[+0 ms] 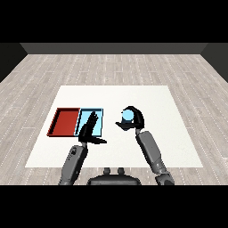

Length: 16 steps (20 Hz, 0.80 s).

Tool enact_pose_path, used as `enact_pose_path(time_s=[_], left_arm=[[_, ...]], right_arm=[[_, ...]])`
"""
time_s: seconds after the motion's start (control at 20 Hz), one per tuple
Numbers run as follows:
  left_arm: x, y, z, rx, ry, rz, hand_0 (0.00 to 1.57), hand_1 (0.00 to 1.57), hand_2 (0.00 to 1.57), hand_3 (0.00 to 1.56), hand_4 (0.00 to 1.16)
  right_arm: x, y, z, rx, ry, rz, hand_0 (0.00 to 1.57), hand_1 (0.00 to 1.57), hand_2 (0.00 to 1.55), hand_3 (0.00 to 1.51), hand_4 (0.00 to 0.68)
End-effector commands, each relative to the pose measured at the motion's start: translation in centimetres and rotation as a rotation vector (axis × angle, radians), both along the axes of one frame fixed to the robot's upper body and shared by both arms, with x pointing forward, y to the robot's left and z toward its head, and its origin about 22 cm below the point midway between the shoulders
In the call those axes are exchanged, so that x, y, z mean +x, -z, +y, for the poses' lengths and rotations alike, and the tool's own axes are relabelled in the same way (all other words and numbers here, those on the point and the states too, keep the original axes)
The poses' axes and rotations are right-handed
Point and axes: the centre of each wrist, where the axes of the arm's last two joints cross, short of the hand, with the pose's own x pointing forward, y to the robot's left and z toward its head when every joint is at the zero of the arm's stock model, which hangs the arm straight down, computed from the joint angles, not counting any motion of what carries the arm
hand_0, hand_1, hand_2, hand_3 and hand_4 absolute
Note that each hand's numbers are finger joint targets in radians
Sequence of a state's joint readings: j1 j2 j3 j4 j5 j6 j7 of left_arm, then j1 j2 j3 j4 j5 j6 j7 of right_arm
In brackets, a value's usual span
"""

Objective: Pick the blue can and put it in the blue box

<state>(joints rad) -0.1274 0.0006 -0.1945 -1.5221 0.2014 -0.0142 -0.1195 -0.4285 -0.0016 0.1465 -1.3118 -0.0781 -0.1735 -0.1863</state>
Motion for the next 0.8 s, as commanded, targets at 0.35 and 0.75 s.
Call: enact_pose_path(time_s=[0.35, 0.75], left_arm=[[0.8, 2.7, -2.4, 0.071, 0.026, 0.031, 0.0, 0.0, 0.0, 0.0, 0.0], [2.1, 0.9, -6.1, 0.078, 0.044, 0.061, 0.0, 0.0, 0.0, 0.0, 0.0]], right_arm=[[-0.9, -0.7, 3.7, -0.035, -0.058, -0.024, 1.44, 1.44, 1.45, 1.43, 0.606], [-1.8, -0.9, 3.8, -0.033, -0.084, -0.027, 1.44, 1.44, 1.46, 1.43, 0.619]])
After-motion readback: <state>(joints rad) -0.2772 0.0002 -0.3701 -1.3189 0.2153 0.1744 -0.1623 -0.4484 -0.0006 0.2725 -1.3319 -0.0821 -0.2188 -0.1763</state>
